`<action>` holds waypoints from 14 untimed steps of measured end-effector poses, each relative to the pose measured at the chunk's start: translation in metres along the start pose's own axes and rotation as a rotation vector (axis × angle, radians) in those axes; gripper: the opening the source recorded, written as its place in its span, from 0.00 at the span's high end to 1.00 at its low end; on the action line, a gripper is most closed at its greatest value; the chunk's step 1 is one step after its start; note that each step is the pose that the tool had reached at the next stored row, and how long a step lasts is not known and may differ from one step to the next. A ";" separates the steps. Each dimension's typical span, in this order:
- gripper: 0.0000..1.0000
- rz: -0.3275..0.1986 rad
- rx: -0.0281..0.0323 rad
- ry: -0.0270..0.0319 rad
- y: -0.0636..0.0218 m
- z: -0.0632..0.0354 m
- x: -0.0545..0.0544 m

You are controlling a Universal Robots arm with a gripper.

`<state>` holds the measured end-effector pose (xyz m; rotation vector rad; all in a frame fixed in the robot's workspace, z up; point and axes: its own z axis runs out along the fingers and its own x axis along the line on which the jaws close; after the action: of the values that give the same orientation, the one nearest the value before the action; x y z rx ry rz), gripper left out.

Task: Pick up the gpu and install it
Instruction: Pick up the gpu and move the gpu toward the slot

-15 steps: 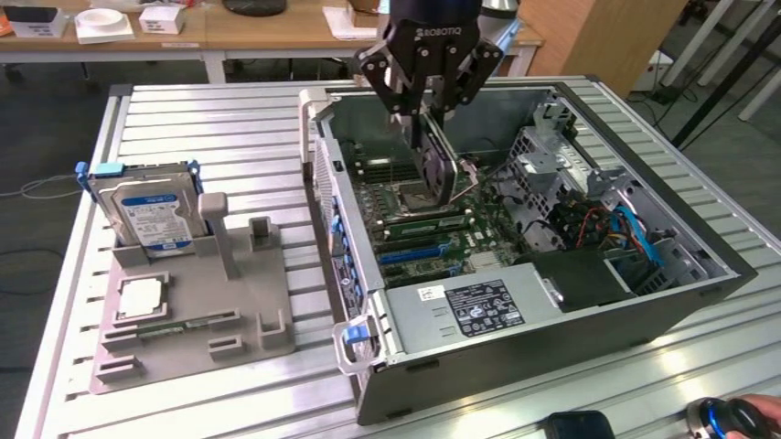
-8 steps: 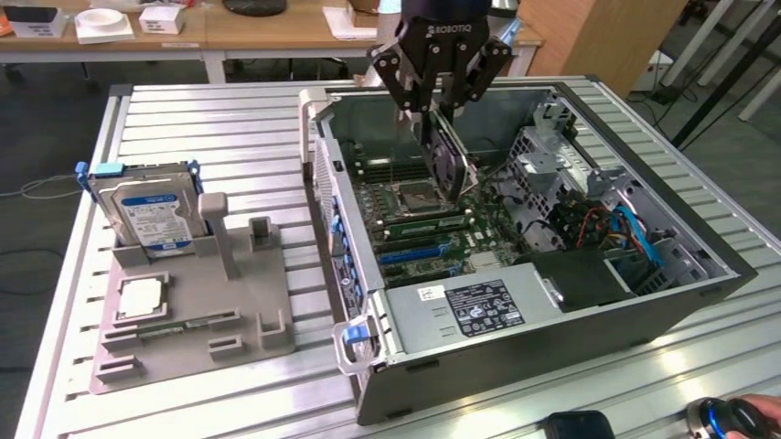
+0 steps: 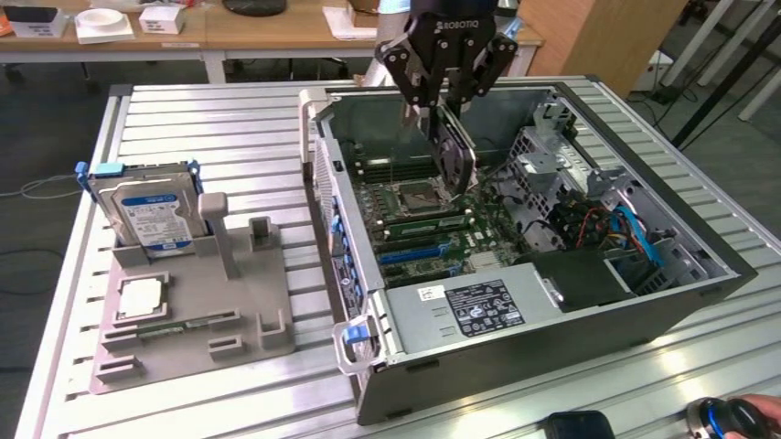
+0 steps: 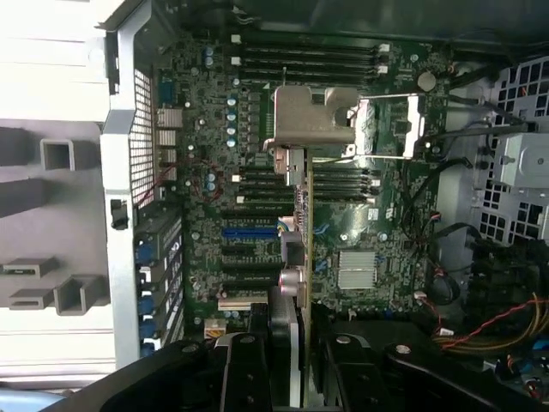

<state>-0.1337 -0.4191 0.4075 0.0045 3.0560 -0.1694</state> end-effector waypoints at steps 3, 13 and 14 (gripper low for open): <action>0.70 0.000 0.0000 -0.0001 0.0067 -0.0004 -0.004; 0.70 0.000 0.0000 -0.0005 0.0168 -0.0011 -0.009; 0.70 0.000 -0.0001 -0.0006 0.0168 -0.0011 -0.009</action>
<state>-0.1243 -0.4023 0.4075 0.0045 3.0554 -0.1693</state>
